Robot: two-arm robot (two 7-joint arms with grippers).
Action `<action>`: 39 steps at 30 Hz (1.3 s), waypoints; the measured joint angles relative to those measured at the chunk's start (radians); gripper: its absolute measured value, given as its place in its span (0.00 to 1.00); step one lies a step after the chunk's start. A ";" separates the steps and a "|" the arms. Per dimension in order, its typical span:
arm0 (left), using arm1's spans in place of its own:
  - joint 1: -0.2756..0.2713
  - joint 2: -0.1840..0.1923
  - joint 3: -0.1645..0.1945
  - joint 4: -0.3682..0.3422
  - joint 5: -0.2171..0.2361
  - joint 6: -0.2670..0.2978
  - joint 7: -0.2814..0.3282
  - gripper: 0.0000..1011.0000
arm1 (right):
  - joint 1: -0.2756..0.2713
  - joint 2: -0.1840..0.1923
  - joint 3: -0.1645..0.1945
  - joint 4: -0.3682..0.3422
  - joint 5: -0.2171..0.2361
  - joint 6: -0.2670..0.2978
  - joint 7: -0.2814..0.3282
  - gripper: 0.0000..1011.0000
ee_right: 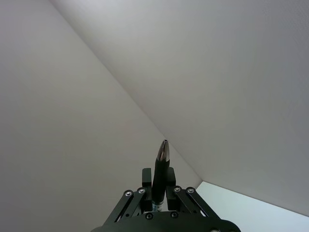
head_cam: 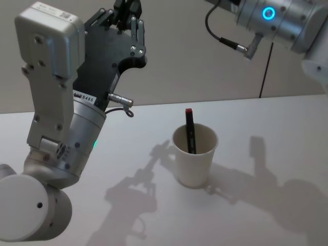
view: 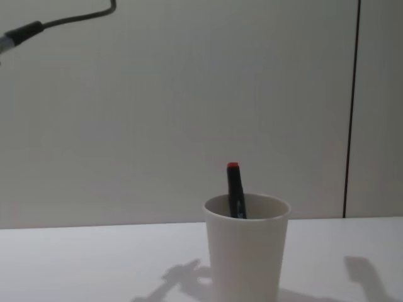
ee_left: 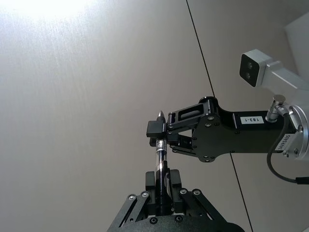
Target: Place the pen into the pen holder.
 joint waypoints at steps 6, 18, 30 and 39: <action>0.000 0.000 0.000 0.000 0.000 0.000 0.000 0.18 | 0.000 0.000 0.000 0.000 0.000 0.000 0.000 0.14; 0.000 0.000 0.000 -0.001 0.000 -0.002 0.000 0.38 | 0.000 0.001 0.000 0.001 -0.002 0.000 -0.003 0.14; 0.000 0.000 0.000 -0.001 0.000 -0.002 0.000 0.73 | 0.000 0.000 0.000 0.000 -0.002 0.000 -0.002 0.14; 0.000 0.000 0.000 0.000 0.000 -0.001 0.000 0.97 | 0.014 0.010 0.001 -0.002 -0.029 0.017 -0.002 0.14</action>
